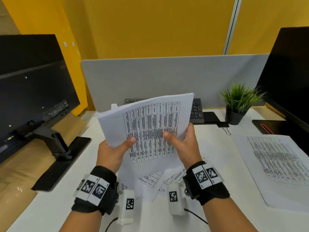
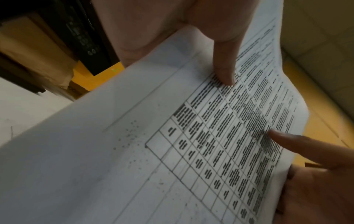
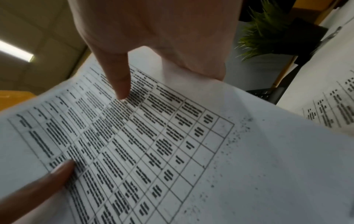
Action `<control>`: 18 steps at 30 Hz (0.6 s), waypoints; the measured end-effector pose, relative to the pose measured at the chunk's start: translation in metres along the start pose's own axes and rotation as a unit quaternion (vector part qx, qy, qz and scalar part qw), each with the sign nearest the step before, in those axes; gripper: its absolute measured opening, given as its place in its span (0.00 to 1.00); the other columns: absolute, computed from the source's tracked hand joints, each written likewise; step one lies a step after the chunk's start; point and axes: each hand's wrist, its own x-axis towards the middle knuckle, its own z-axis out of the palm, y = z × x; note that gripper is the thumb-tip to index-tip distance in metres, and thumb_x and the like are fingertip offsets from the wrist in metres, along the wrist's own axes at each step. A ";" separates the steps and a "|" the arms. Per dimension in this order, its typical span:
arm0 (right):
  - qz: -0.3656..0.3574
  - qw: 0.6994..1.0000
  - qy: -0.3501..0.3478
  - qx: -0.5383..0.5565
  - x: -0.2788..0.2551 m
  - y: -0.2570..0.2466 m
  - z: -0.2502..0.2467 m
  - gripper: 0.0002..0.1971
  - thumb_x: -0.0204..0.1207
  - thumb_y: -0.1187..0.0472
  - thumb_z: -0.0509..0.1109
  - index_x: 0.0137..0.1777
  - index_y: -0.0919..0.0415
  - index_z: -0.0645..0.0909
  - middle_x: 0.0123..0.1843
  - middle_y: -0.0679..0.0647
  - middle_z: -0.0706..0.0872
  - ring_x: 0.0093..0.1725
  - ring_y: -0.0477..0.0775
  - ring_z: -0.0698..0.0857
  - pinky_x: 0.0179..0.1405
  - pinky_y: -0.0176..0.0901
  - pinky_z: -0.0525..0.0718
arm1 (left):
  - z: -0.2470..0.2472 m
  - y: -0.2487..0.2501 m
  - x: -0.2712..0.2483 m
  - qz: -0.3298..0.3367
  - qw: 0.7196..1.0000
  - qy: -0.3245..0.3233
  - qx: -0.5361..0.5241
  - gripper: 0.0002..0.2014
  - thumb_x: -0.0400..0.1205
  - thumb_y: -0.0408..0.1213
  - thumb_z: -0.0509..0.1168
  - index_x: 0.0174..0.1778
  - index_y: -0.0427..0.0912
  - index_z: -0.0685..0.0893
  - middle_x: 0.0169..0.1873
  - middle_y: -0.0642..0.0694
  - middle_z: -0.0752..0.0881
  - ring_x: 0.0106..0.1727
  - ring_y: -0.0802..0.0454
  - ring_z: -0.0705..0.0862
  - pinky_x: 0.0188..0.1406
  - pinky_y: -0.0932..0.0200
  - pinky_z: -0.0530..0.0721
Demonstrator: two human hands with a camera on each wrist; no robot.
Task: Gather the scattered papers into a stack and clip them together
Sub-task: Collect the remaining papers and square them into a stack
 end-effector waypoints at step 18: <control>-0.080 0.977 0.030 0.197 0.009 -0.017 -0.037 0.28 0.63 0.62 0.76 0.65 0.58 0.77 0.59 0.55 0.89 0.59 0.56 0.88 0.52 0.46 0.87 | -0.031 0.012 0.002 -0.086 0.963 0.038 -0.252 0.23 0.76 0.31 0.69 0.68 0.43 0.80 0.68 0.34 0.82 0.66 0.33 0.82 0.63 0.30 0.80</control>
